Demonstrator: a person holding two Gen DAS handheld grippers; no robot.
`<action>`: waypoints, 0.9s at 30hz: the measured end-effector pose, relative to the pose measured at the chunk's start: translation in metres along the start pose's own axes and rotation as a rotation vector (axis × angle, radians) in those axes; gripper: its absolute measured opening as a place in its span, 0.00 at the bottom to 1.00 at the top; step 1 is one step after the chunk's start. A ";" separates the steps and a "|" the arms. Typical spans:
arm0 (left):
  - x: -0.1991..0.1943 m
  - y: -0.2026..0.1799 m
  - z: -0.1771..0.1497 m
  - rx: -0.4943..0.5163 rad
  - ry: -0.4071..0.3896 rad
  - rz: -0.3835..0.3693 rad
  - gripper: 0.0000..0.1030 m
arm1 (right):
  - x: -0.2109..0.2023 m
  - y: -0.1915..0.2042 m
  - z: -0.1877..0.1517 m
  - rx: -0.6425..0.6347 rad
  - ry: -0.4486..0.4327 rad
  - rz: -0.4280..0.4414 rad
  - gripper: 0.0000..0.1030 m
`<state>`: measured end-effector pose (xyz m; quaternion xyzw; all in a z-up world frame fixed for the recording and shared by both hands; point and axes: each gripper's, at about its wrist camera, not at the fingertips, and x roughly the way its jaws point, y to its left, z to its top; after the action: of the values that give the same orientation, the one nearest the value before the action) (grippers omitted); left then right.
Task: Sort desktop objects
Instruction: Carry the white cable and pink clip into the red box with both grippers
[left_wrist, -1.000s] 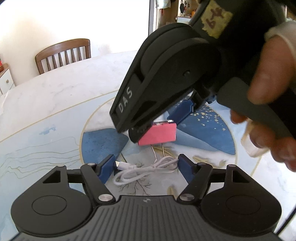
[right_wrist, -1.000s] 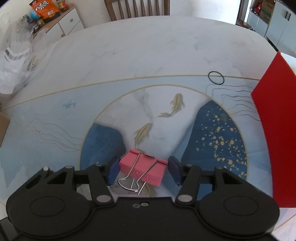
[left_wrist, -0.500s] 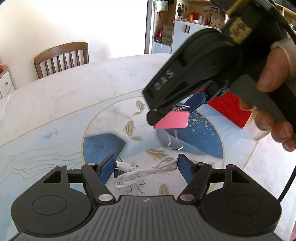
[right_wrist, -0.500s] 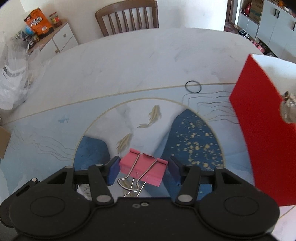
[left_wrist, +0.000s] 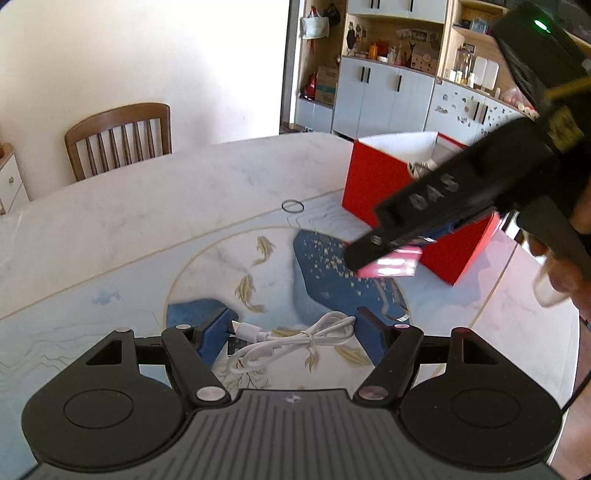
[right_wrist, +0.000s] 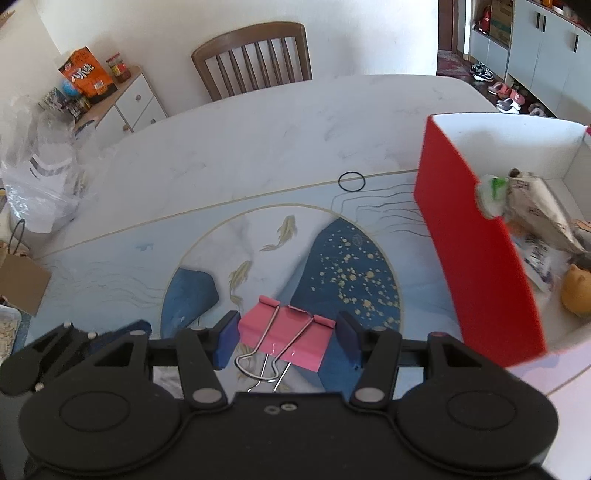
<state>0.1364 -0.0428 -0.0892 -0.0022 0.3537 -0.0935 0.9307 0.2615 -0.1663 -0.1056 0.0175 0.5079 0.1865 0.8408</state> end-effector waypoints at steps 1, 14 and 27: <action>-0.002 0.000 0.003 -0.003 -0.003 0.003 0.71 | -0.004 -0.002 -0.001 -0.002 -0.006 0.002 0.54; -0.028 -0.017 0.037 -0.022 -0.053 -0.003 0.71 | -0.055 -0.025 -0.013 -0.018 -0.112 0.024 0.54; -0.033 -0.071 0.085 -0.003 -0.081 -0.097 0.71 | -0.106 -0.081 -0.014 0.011 -0.192 0.045 0.54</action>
<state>0.1560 -0.1120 0.0018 -0.0248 0.3154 -0.1379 0.9386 0.2295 -0.2792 -0.0400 0.0512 0.4253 0.2001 0.8811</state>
